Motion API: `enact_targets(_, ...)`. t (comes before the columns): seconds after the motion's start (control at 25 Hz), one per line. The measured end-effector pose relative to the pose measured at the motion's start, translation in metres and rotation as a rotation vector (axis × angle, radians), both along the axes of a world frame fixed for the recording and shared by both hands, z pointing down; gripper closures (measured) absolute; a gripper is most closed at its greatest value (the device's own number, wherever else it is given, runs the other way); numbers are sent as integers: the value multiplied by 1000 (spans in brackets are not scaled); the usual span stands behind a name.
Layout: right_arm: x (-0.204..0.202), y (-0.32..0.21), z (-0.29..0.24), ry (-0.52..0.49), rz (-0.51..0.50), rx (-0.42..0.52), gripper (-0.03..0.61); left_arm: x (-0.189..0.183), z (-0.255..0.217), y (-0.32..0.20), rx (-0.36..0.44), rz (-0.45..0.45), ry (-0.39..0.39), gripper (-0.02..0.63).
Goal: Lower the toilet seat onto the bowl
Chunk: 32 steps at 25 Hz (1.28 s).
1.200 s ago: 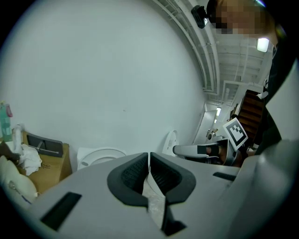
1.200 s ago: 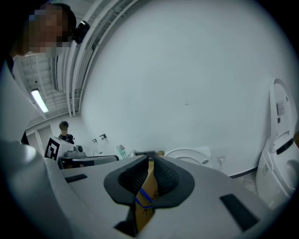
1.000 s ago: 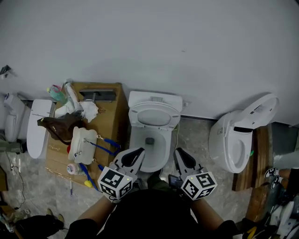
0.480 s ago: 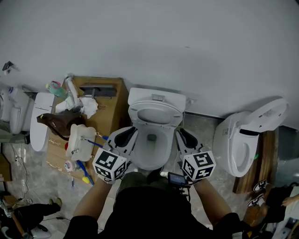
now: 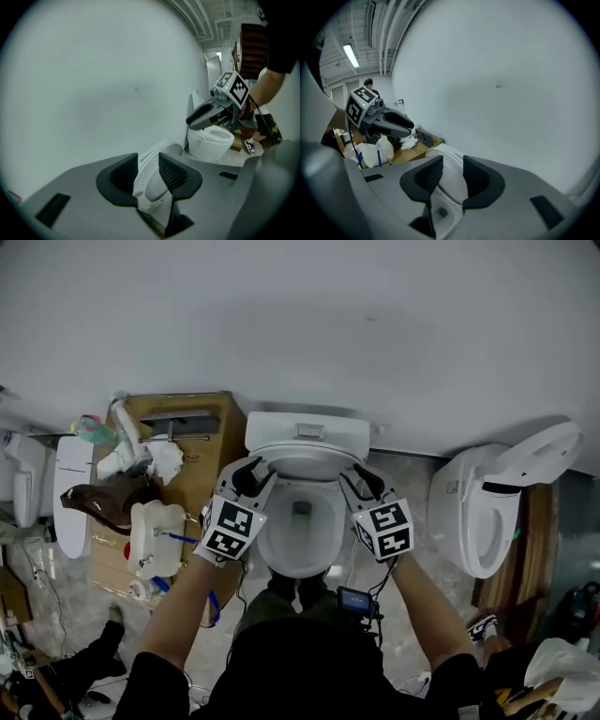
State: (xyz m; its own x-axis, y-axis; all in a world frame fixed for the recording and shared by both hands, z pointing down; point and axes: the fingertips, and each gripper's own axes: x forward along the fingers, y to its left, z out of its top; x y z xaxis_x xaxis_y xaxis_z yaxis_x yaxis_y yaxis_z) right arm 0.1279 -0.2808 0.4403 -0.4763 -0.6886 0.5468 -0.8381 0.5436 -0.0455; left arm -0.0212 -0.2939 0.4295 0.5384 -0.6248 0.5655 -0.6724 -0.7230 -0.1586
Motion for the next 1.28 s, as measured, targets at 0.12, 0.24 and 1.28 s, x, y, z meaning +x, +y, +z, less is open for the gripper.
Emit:
enact_targets(0.12, -4, -18, 22, 103, -30, 12, 445, 3, 31, -19, 13, 72, -109, 485)
enact_targets(0.24, -11, -33, 44, 224, -81, 34, 444, 9, 60, -34, 19, 140, -196, 485)
enact_targets(1.28, -19, -68, 103, 505, -77, 100, 445, 20, 118, -64, 6, 126, -235, 485)
